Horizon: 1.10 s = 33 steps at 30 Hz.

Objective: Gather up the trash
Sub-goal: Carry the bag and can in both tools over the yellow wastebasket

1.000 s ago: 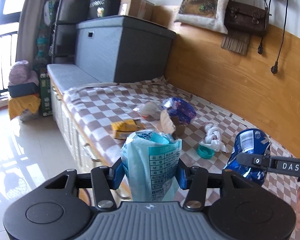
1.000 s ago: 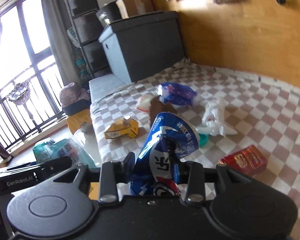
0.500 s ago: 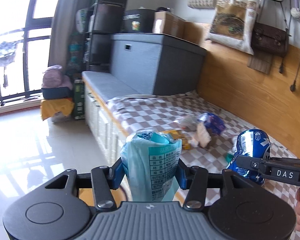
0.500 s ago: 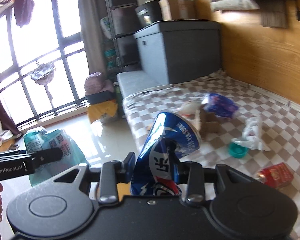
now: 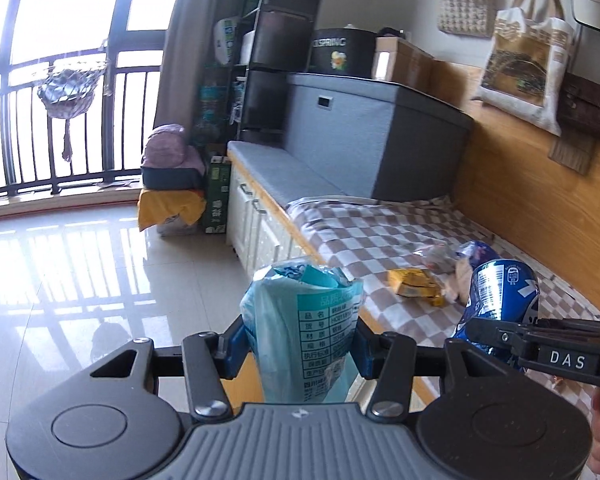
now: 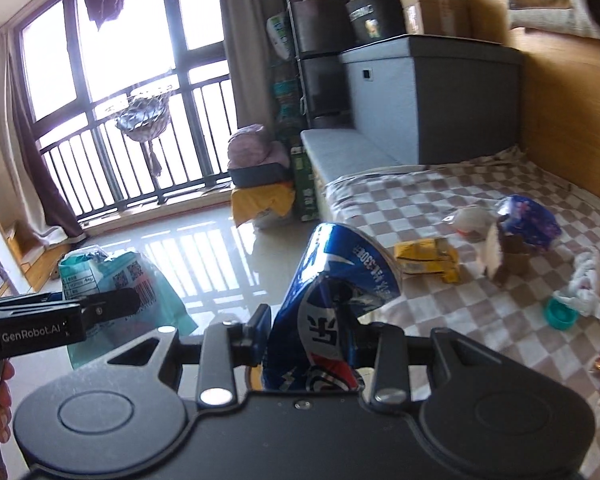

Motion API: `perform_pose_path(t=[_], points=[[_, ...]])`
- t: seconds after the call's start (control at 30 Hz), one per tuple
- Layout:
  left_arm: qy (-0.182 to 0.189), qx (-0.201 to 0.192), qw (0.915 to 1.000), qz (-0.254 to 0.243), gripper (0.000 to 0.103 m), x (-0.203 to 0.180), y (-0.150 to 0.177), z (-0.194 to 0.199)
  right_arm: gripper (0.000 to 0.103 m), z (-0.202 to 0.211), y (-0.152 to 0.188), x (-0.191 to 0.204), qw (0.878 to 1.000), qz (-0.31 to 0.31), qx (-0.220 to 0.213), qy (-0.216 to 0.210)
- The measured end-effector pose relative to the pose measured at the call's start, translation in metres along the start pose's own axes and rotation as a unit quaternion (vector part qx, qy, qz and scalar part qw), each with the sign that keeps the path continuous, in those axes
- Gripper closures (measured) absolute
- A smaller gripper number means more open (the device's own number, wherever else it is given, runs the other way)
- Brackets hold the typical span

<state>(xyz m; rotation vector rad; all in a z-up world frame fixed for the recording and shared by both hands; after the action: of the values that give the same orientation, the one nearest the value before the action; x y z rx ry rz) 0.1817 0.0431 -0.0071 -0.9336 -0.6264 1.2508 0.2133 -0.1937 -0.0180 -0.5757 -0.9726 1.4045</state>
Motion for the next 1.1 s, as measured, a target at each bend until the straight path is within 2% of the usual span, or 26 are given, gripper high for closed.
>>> perform_pose_path(t=[0.2,0.43,0.87,1.1], points=[[-0.009,0.017,0.9995,0.024,0.051,0.022,0.008,-0.036,0.066,-0.041,-0.002,0.011,1.000,0.007,0.020,0.000],[-0.023,0.052,0.9970,0.052,0.051,0.041,0.024,-0.107,0.067,-0.122,0.005,0.014,0.998,0.012,0.066,0.002],[-0.046,0.128,0.9876,0.078,0.051,0.081,0.074,-0.259,0.067,-0.295,0.044,0.000,0.990,0.027,0.138,0.022],[-0.044,0.171,0.9806,0.086,0.051,0.097,0.110,-0.326,0.067,-0.367,0.072,-0.030,0.984,-0.007,0.176,0.034]])
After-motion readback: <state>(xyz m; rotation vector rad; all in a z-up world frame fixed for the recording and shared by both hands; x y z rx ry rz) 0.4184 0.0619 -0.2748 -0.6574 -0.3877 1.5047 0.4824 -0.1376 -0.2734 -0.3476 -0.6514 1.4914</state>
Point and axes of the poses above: each gripper's, at about its wrist camera, not at the fingertips, and z roughly against the way its jaws point, x to its left, y to its underside, the point moved 3 cm from there along -z, roughly the way its jaws point, and after that the axes turned 5 degrees about -z, right-handed, at the moved point
